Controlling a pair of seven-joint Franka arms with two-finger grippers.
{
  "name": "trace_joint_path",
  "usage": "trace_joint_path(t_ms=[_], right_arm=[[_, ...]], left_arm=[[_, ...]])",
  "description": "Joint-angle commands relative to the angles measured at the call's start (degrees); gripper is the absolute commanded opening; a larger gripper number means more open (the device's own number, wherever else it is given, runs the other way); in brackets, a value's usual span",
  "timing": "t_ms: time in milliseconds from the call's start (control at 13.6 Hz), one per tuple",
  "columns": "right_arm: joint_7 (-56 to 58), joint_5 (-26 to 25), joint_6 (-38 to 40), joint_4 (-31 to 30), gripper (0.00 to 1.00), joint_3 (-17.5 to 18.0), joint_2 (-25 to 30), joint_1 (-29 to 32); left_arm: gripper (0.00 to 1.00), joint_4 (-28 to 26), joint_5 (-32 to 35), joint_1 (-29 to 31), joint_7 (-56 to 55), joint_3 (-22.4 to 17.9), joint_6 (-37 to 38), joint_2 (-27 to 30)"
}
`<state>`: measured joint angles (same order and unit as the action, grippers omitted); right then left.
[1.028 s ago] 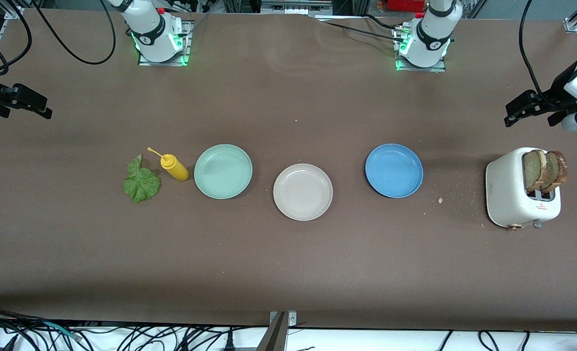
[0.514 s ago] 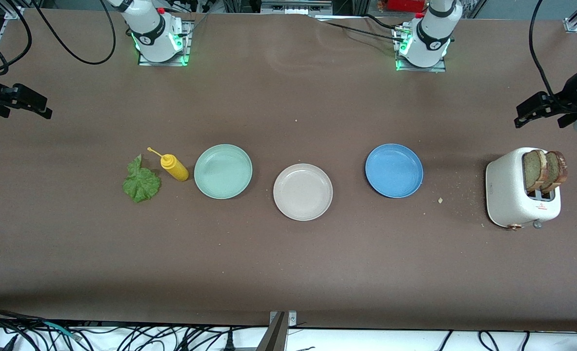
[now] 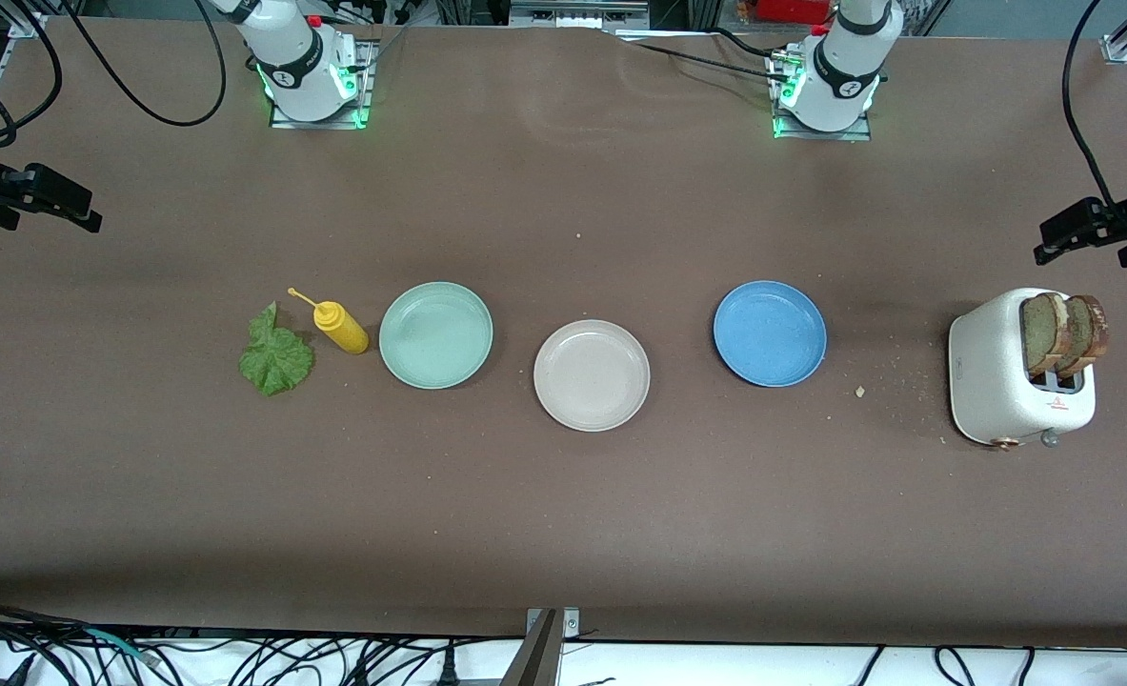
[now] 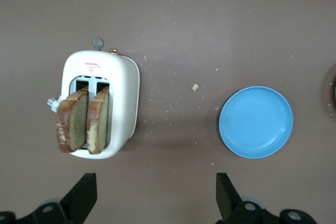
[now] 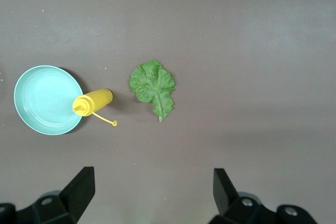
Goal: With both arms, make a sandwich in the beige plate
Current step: 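Reach the left gripper down to the toast slice in the toaster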
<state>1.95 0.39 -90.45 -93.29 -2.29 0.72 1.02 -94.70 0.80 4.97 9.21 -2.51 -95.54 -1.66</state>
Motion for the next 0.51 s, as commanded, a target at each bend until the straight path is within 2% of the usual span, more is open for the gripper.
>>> trace_joint_path(t_ms=[0, 367, 441], right_arm=[[-0.10, 0.93, 1.15, 0.91, 1.00, -0.17, 0.16, -0.14], [0.07, 0.93, 1.06, 0.91, 1.00, -0.17, 0.08, -0.14], [0.07, 0.85, 1.06, 0.91, 1.00, -0.08, 0.16, -0.14]], left_arm=[[1.00, -0.05, -0.10, 2.15, 3.62, 0.40, -2.28, -2.37], [1.00, -0.40, -0.10, 3.64, 3.62, 0.40, -5.80, -6.95], [1.00, -1.79, -0.10, 3.73, 3.71, 0.40, -7.54, -7.04]])
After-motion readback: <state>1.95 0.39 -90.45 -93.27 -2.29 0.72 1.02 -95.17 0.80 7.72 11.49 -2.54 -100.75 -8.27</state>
